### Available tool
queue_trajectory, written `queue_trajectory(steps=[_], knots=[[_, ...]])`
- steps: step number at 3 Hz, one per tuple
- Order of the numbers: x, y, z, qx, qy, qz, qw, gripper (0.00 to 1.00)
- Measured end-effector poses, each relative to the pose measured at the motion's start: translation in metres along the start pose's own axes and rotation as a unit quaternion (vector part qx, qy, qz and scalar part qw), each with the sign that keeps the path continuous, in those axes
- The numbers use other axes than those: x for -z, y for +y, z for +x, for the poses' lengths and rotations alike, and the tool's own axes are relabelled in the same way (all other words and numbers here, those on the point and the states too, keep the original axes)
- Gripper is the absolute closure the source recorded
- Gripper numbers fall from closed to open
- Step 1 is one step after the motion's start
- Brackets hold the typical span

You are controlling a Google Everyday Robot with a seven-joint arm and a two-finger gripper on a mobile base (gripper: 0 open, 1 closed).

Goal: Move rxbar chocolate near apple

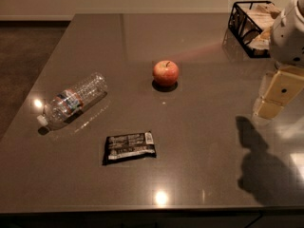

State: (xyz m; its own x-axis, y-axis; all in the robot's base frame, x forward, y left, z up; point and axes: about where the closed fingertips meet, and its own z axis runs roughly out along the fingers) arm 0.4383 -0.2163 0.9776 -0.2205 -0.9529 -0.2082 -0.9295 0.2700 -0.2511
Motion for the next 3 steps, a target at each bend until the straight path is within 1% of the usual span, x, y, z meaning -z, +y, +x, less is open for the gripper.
queue_trajectory(steps=[1,2,3], knots=[[0.0,0.0,0.0,0.0,0.0,0.0,1.0,0.0],[-0.01,0.01,-0.015,0.015,-0.012,-0.01,0.9998,0.0],[-0.032,0.036,-0.054,0.055,-0.035,-0.038,0.9972,0.0]])
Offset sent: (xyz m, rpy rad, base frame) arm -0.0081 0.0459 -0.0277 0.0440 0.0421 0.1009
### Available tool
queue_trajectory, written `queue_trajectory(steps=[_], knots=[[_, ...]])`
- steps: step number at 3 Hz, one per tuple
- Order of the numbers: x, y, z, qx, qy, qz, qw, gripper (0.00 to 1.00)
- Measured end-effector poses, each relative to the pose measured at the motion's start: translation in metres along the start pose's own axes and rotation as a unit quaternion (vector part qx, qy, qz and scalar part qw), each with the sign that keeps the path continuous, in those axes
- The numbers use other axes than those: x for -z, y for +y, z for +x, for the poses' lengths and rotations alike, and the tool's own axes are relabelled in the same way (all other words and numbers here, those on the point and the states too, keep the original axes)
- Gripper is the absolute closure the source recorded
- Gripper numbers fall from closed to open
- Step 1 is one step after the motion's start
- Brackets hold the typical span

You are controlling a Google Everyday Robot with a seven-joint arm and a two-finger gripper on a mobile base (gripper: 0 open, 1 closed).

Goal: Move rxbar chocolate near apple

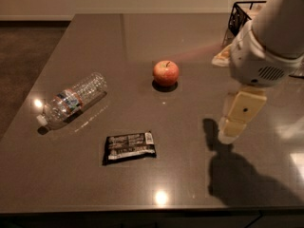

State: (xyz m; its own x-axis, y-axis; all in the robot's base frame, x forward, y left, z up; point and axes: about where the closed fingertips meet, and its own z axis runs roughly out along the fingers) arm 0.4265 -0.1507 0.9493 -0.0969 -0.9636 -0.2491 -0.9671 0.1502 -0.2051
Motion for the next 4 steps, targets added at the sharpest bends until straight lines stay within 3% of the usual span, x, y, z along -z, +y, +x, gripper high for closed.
queue_trajectory(steps=[1,3,4], knots=[[-0.024,0.017,-0.04,0.046,-0.023,-0.022,0.9984,0.0],[-0.092,0.03,-0.087,0.045,-0.071,-0.073,0.9938,0.0],[-0.112,0.038,-0.096,0.042,-0.078,-0.093,0.9918,0.0]])
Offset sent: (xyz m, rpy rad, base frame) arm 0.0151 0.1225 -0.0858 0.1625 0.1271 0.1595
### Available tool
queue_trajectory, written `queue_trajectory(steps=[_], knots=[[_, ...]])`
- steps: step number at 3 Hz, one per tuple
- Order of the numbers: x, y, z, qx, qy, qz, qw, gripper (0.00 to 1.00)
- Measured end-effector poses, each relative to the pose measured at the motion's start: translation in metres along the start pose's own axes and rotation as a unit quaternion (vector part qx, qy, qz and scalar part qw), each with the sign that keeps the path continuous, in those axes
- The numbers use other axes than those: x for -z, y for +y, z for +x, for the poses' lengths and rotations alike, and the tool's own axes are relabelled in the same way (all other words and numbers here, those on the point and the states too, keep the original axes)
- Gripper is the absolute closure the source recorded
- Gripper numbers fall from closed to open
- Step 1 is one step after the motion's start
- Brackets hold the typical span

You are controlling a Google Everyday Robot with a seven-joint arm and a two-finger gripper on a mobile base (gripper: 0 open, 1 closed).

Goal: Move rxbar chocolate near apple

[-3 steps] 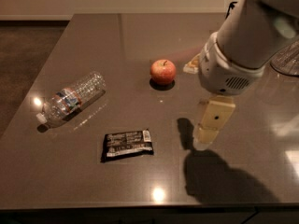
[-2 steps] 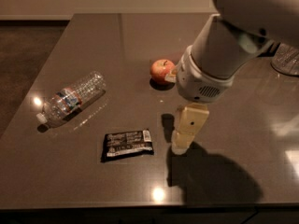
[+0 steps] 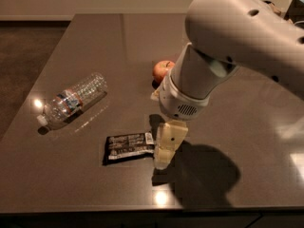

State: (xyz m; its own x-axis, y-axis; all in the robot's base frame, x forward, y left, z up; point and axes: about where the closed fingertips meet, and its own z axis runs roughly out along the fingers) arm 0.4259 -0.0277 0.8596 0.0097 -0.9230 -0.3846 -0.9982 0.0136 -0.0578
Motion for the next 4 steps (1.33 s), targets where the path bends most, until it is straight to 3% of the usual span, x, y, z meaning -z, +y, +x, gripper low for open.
queue_trajectory(steps=[2,3,4], knots=[[-0.025,0.02,-0.022,0.015,-0.011,-0.027,0.9995,0.0],[-0.035,0.023,-0.026,0.021,-0.001,-0.043,0.9989,0.13],[-0.038,0.023,-0.025,0.018,0.009,-0.054,0.9983,0.34]])
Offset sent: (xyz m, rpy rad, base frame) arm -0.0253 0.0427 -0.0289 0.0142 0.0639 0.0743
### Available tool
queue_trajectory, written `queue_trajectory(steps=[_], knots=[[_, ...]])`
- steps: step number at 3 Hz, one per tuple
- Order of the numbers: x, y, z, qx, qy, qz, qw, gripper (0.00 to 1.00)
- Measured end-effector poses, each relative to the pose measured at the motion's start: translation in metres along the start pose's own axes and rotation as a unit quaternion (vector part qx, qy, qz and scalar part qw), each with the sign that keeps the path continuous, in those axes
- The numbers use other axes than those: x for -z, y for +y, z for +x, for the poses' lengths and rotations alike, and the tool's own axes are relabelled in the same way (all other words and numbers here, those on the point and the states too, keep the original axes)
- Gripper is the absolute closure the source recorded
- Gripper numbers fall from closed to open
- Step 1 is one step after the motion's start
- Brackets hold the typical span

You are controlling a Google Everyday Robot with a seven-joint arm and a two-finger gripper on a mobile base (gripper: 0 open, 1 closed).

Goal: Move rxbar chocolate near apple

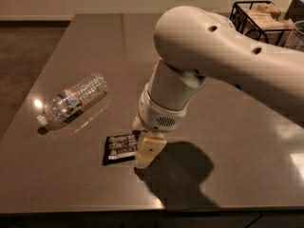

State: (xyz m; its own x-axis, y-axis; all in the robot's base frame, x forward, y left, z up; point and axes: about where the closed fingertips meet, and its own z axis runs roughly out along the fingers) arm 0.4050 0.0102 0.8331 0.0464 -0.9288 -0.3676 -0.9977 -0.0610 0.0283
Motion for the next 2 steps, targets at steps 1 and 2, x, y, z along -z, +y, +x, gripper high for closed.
queue_trajectory(steps=[1,2], knots=[[0.01,-0.007,0.009,-0.015,0.004,0.0,0.9999,0.65],[0.019,-0.013,0.022,-0.036,0.004,0.009,0.9993,0.89]])
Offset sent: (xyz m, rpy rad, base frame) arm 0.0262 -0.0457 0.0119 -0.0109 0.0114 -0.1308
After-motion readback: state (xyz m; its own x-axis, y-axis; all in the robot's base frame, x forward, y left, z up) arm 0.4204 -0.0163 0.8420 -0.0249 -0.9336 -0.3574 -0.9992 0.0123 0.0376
